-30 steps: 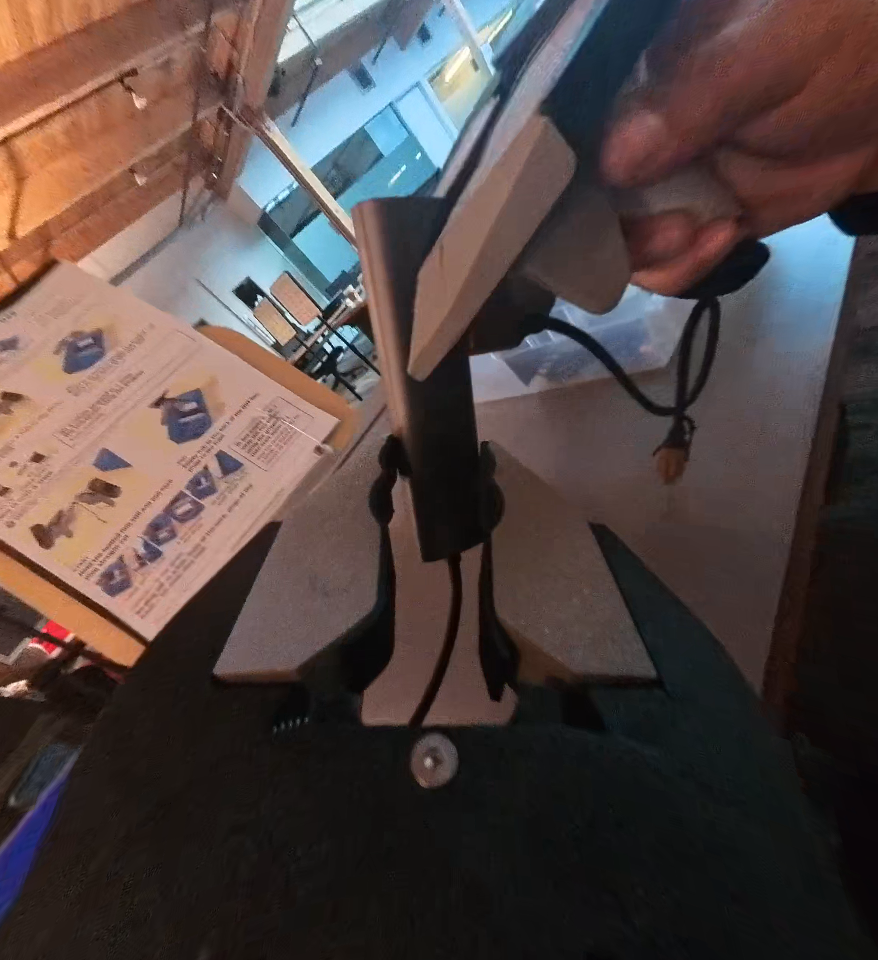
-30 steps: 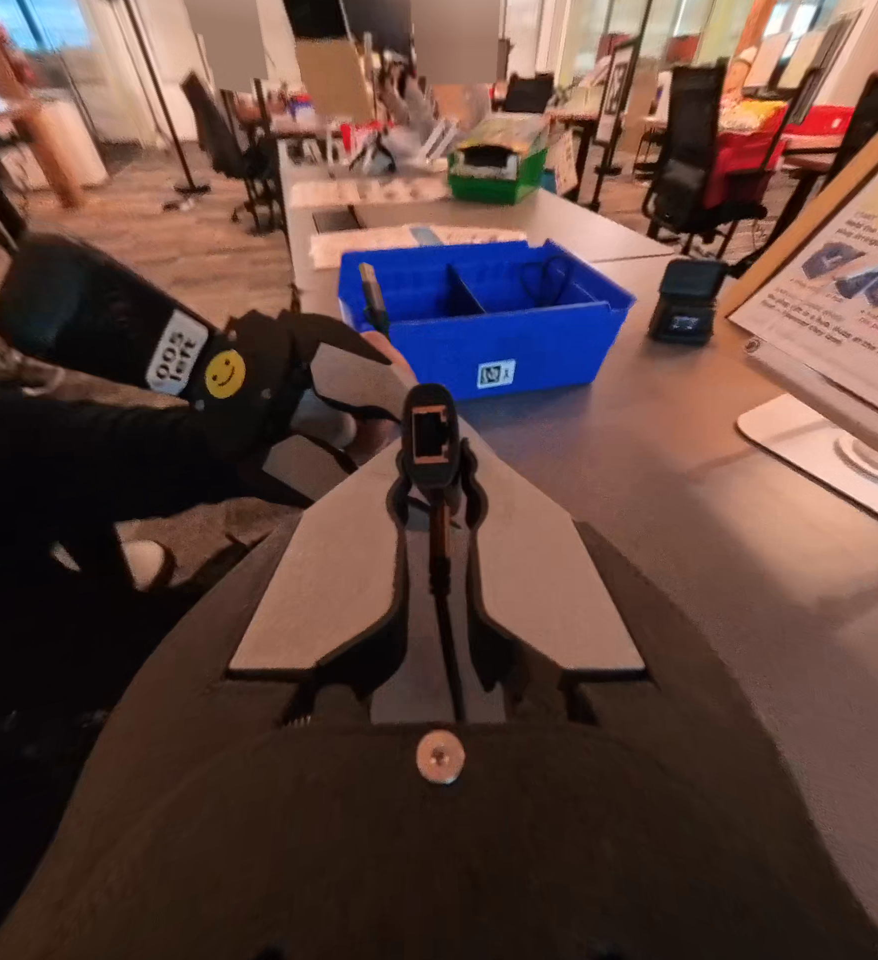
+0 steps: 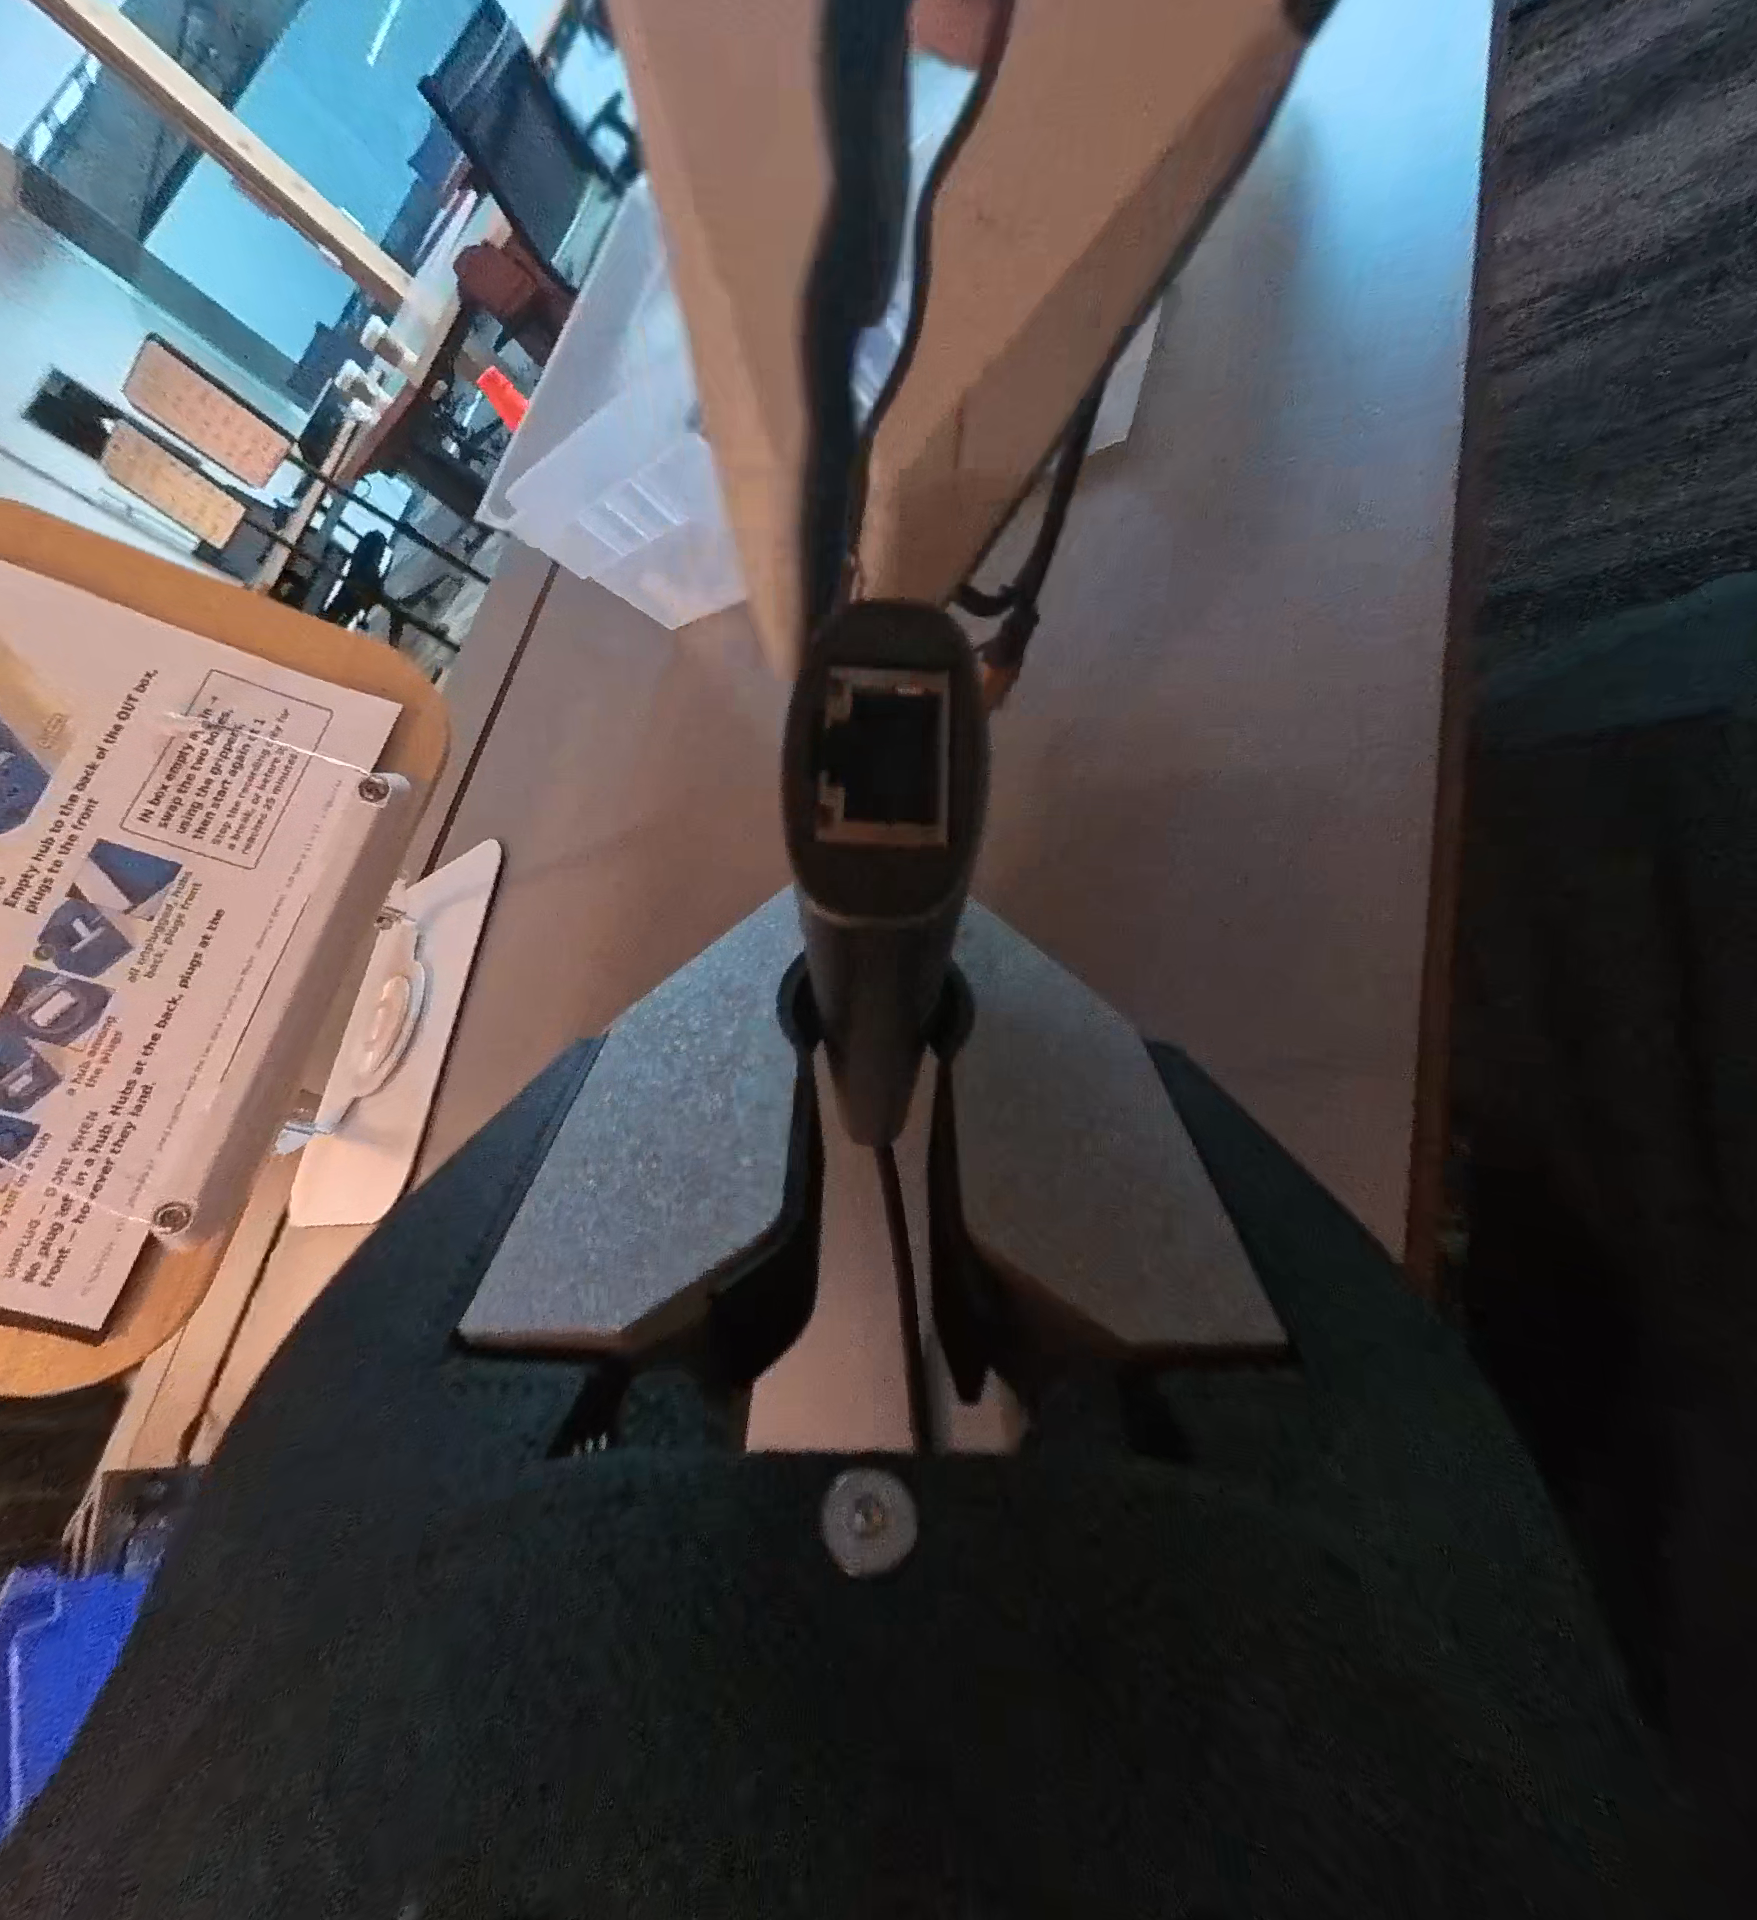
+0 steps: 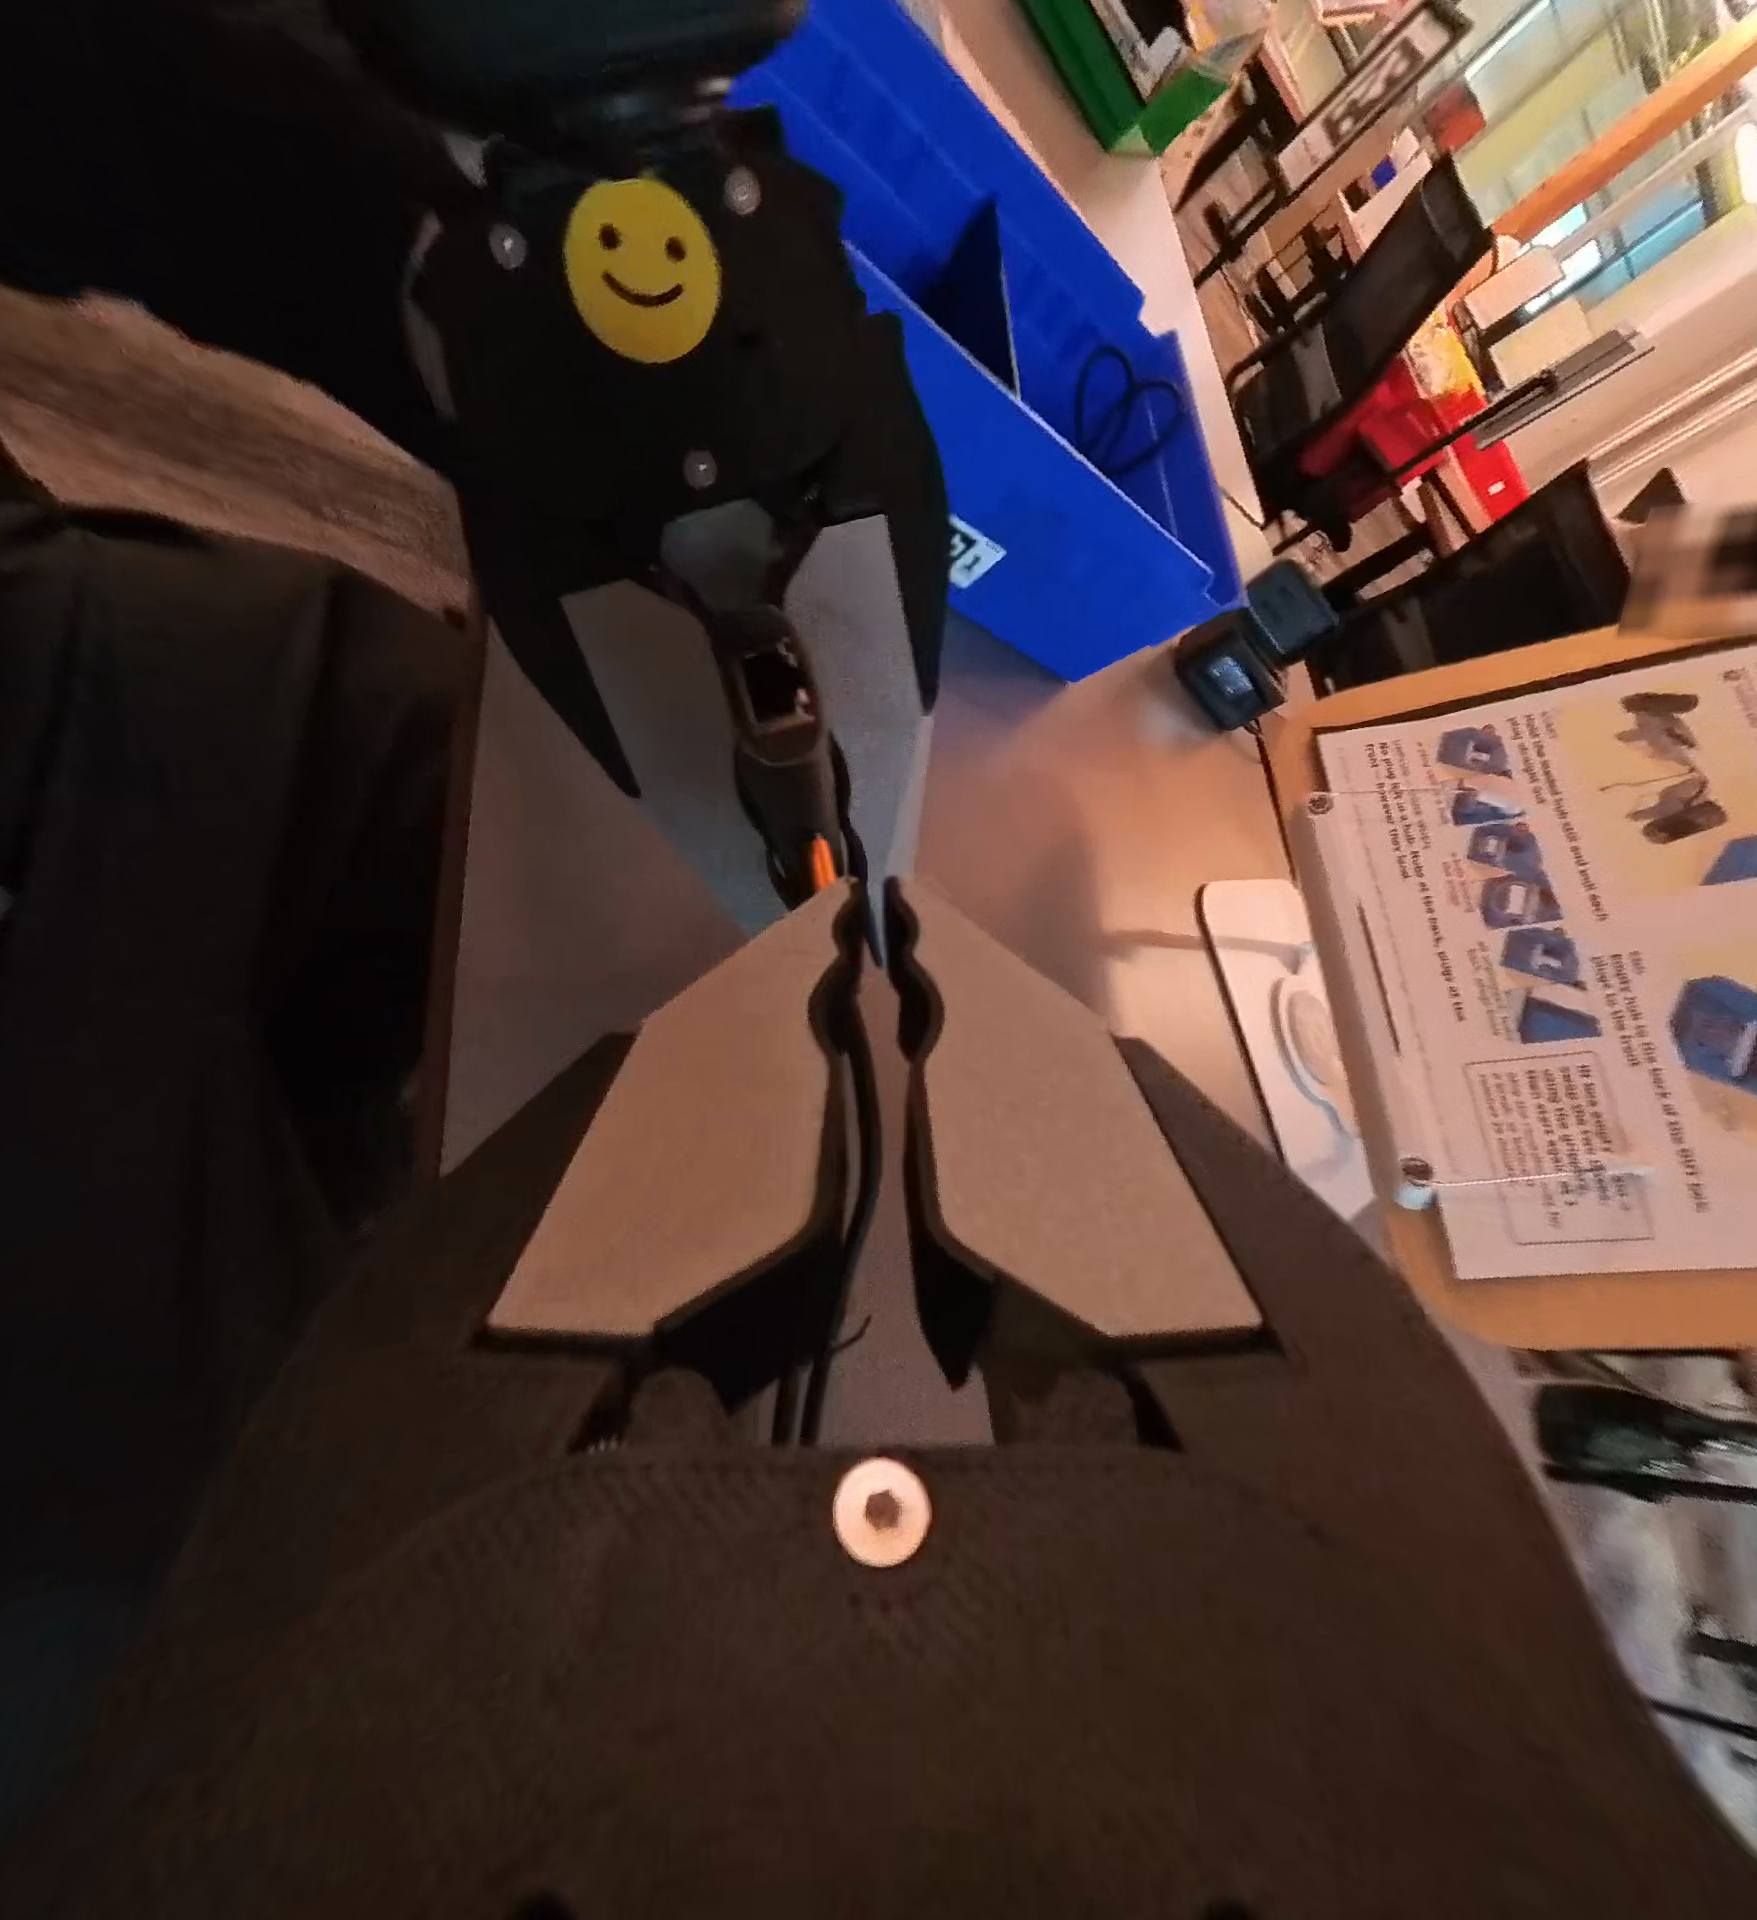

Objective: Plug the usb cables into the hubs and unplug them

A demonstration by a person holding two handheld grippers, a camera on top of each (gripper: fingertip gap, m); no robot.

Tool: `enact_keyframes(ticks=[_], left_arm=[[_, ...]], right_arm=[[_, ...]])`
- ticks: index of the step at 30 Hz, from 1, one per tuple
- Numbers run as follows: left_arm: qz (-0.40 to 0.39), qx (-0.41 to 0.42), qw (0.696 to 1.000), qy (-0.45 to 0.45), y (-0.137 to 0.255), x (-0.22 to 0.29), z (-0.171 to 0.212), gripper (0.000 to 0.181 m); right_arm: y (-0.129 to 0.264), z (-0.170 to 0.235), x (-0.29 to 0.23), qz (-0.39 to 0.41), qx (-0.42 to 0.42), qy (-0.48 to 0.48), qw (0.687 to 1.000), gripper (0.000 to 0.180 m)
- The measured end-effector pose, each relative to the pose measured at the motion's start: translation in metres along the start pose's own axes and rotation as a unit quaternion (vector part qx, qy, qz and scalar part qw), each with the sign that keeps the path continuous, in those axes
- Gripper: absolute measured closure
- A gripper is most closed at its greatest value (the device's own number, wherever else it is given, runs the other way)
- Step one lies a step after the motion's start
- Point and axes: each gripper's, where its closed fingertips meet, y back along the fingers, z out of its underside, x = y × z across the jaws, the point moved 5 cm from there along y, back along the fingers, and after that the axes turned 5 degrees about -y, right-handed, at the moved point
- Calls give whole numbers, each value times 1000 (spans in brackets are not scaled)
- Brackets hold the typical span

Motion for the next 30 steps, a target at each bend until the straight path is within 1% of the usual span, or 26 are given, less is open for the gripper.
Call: enact_keyframes(ticks=[3,5,6,7,10,12,14,16,19,21,26,30], left_arm=[[-10,-14,1000,15,-4,-2,2,168],[-7,-15,1000,25,-5,-3,3,168],[-6,-14,999,28,-4,-3,4,168],[-5,-11,1000,28,-3,-4,4,168],[-6,-5,999,33,0,-6,1,168],[2,0,999,34,0,-4,-3,167],[25,-7,999,31,-3,2,-2,167],[43,-9,999,26,-3,7,3,167],[12,53,997,45,10,-1,-5,165],[7,95,994,45,20,-4,-15,165],[-35,81,996,-7,19,-2,-21,164],[-54,122,990,-35,24,1,-28,163]], right_arm=[[-5,0,0,35,-25,20,999,180],[-2,1,0,35,-38,25,998,180],[1,2,-3,17,-39,27,999,175],[4,2,-7,-3,-37,25,999,156],[2,1,-4,17,-30,26,999,159],[-6,0,-4,31,-26,37,998,174],[-13,-1,-11,9,-24,36,999,172],[-17,4,-15,-12,-34,39,999,174],[-17,19,-6,1,-71,31,997,176],[-17,23,-3,6,-73,24,997,176],[-17,22,-2,9,-71,19,997,177],[-13,19,-2,10,-49,20,999,176]])
